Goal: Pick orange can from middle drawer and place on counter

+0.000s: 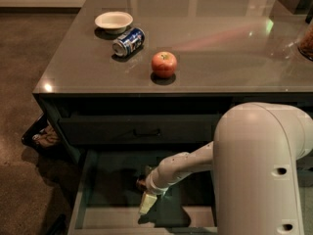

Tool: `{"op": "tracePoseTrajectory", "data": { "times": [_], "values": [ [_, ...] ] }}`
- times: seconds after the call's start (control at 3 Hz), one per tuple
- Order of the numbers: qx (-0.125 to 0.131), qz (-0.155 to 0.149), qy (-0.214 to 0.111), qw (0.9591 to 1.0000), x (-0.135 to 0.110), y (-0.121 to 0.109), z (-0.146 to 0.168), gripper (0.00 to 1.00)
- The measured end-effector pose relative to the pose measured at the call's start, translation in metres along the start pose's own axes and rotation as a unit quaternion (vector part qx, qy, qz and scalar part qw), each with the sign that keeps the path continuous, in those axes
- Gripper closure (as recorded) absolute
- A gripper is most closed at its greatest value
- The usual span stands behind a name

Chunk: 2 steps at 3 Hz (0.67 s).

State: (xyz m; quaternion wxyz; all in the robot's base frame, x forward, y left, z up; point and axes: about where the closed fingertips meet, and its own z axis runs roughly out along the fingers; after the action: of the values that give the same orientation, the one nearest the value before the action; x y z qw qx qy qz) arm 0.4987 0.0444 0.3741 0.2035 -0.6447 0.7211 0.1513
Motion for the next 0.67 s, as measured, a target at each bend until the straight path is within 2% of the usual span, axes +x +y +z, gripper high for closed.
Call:
{"op": "tracePoseTrajectory", "data": {
  "times": [0.33, 0.67],
  "values": [
    [0.0, 0.0, 0.0, 1.0, 0.0, 0.0, 0.0, 0.13],
    [0.0, 0.0, 0.0, 1.0, 0.0, 0.0, 0.0, 0.37]
  ]
}}
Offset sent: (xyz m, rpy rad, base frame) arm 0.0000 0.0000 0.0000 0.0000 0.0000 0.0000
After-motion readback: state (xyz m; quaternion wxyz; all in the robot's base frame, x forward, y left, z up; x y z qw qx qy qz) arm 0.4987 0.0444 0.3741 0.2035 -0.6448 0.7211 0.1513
